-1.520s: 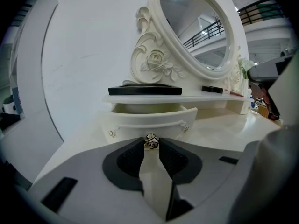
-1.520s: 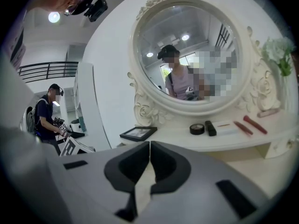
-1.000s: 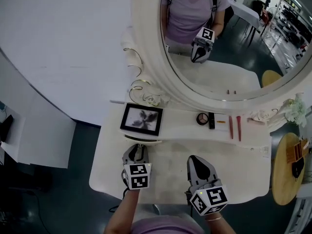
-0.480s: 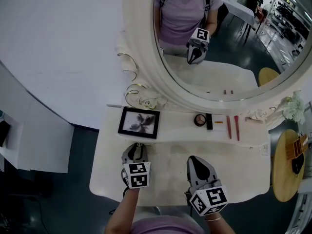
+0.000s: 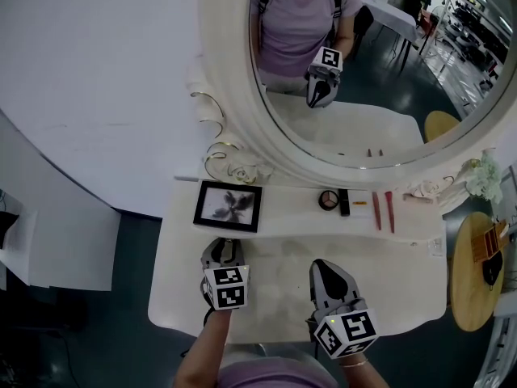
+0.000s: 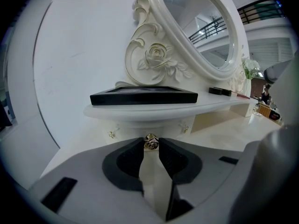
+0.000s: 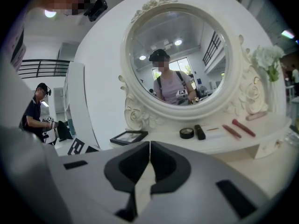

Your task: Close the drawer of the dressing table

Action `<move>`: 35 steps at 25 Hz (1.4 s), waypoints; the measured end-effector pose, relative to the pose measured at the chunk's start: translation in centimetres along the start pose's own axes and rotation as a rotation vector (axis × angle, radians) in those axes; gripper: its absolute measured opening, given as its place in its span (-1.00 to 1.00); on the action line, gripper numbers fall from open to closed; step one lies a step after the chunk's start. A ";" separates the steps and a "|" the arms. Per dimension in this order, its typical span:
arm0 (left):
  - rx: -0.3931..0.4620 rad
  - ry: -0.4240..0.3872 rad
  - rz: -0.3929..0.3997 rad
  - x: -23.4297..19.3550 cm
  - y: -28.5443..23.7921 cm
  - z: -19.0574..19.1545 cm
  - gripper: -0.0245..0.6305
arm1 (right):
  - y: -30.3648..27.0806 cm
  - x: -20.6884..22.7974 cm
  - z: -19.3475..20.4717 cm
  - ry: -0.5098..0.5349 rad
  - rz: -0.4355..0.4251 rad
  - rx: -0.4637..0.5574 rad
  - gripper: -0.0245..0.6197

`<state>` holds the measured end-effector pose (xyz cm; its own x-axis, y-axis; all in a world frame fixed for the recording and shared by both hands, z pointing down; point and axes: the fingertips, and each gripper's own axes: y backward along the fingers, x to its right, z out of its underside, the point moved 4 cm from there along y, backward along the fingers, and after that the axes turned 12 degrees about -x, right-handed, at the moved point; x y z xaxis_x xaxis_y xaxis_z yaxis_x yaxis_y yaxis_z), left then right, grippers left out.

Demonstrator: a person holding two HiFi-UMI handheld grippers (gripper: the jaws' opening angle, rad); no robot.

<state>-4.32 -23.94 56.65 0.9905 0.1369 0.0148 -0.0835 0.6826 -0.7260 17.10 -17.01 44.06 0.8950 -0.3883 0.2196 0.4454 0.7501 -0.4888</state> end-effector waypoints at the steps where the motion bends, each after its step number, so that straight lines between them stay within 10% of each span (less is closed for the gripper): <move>1: -0.001 -0.001 0.001 0.0 0.0 0.0 -0.62 | 0.0 0.0 0.0 0.001 0.001 0.001 -0.92; 35: 0.211 -0.019 0.136 -0.3 10.7 -2.4 -0.72 | 4.0 -3.5 -0.9 0.032 -0.033 0.102 -0.93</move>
<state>-5.22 -18.40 47.16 0.9665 0.2499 -0.0587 -0.2389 0.7917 -0.5622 15.74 -13.16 40.60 0.8790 -0.4297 0.2067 0.4768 0.7865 -0.3926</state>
